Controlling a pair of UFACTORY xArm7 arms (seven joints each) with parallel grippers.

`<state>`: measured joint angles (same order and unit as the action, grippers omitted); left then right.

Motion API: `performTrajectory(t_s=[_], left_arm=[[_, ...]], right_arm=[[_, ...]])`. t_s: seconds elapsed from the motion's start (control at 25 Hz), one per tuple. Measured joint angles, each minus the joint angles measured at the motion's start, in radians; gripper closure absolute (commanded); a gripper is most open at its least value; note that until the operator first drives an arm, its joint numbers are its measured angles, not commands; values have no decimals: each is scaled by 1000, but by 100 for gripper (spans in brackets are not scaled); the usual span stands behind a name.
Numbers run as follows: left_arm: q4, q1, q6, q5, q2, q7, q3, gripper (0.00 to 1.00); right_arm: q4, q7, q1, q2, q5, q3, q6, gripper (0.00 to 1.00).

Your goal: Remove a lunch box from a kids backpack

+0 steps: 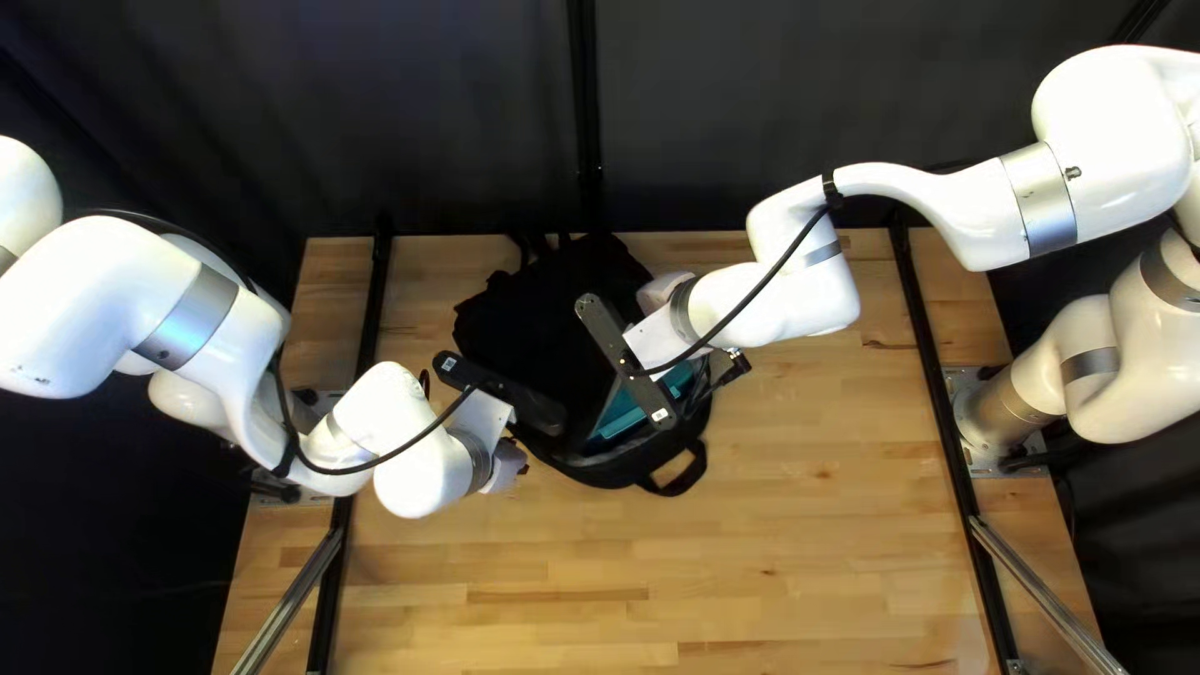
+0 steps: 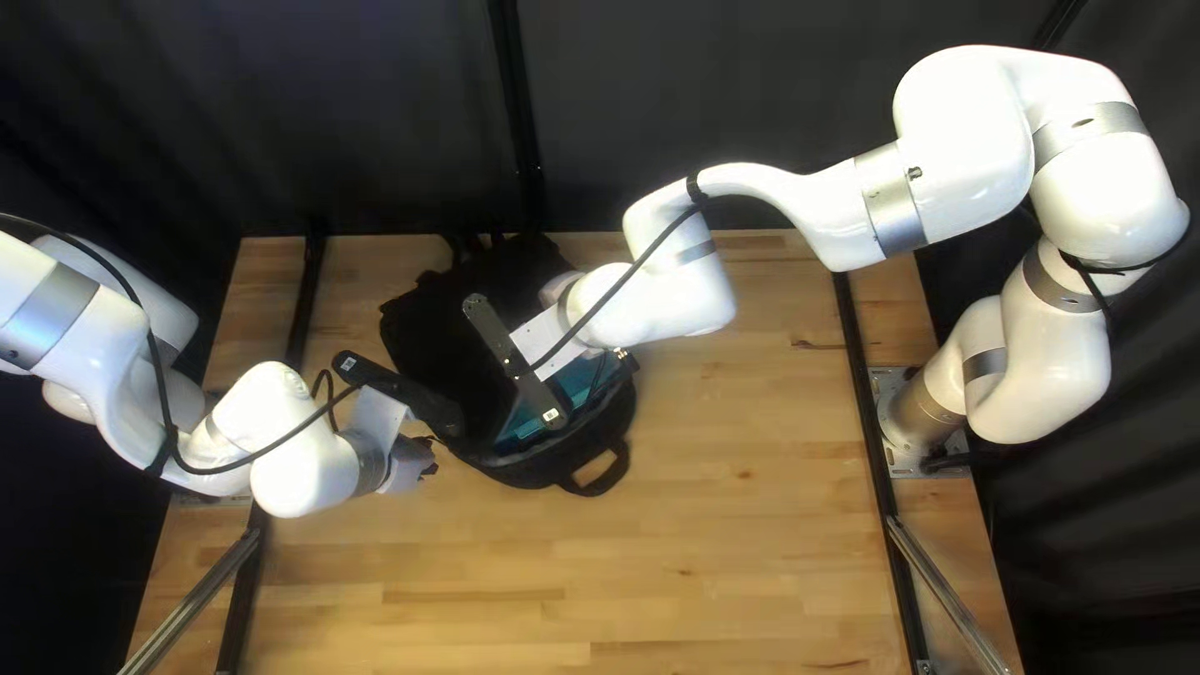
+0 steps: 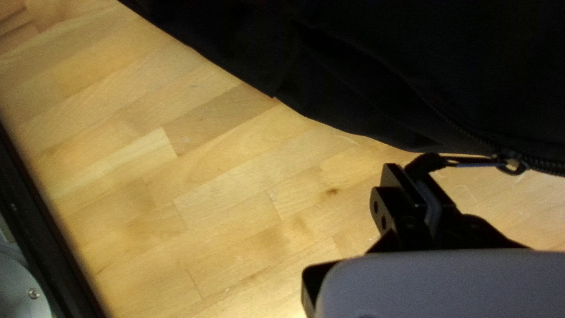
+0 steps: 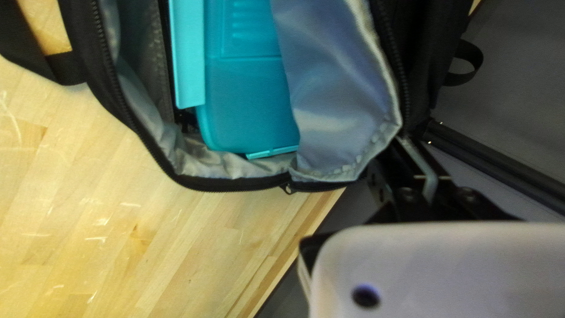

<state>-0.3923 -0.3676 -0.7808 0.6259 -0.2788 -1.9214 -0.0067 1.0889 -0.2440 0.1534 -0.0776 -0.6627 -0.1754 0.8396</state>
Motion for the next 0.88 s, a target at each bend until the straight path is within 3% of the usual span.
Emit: performTrajectory(t_s=[0.4,0.44,0.48,0.64,0.88], left_arm=[[63,22,25,25,-49,-5,18,97],[67,23,25,27,-54,-5,18,40],[71,24,24,28,-60,-6,18,0],[62,18,-5,20,-79,-3,12,0],[-37,-7,-101,6,-53,-9,-34,0]], right_arm=[[-20,-1,2,17,-2,2,-6,100],[-22,-1,3,19,-2,2,-7,100],[-23,-1,3,19,-3,2,-7,100],[-28,0,4,20,-7,4,-16,100],[-16,-8,7,5,-11,6,-25,100]])
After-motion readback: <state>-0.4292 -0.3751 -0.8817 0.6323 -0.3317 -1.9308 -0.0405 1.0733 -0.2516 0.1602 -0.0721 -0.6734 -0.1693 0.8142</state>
